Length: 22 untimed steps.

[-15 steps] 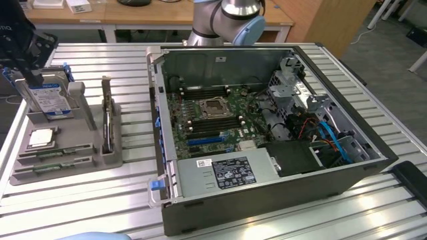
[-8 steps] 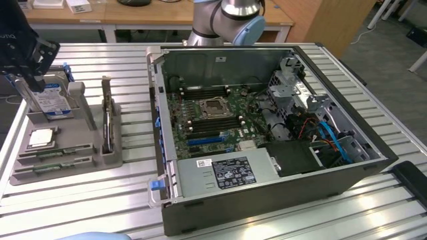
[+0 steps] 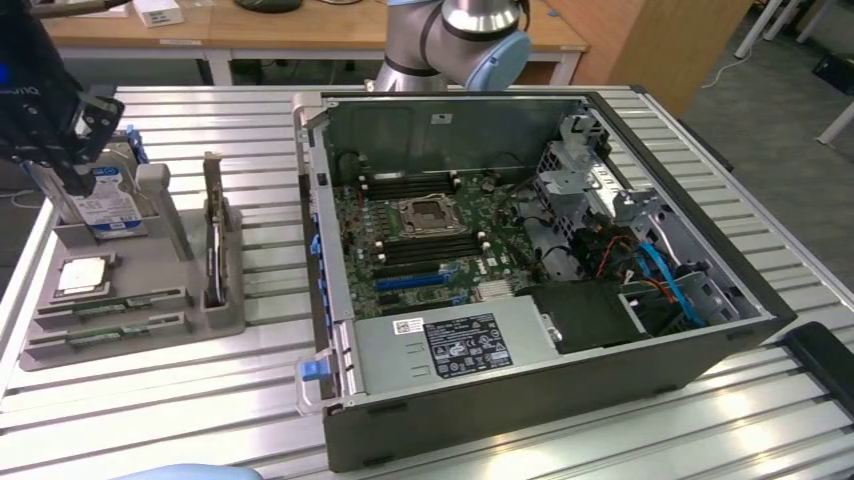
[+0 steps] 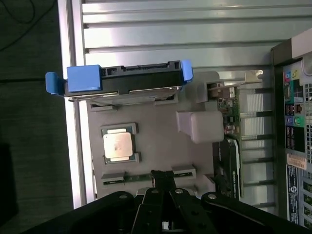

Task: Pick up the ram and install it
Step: 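Pick up the ram and move it above insertion slot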

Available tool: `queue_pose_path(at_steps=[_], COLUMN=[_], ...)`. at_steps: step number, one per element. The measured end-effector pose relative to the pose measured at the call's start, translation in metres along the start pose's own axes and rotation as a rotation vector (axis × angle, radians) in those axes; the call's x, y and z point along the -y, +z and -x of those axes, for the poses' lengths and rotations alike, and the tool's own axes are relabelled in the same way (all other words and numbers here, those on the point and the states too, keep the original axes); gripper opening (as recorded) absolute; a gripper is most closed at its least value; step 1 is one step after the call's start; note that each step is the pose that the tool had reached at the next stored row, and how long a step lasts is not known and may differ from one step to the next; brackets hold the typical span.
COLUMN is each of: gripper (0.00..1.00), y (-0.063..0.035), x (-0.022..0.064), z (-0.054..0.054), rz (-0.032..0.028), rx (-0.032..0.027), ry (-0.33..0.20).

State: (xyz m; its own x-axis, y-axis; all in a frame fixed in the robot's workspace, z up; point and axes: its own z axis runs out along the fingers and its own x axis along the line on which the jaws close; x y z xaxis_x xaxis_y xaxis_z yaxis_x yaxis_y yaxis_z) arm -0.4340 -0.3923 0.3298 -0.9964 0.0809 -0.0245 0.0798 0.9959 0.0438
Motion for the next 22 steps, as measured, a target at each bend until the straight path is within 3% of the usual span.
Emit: queue_pose_path(at_steps=[18,22], gripper=[0.10,0.10], y=[0.0325,0.0337], x=[0.0017,0.0018], z=[-0.004,-0.004], rz=[0.0000,-0.0001], rx=[0.0000,-0.0002], ry=[0.000,0.000])
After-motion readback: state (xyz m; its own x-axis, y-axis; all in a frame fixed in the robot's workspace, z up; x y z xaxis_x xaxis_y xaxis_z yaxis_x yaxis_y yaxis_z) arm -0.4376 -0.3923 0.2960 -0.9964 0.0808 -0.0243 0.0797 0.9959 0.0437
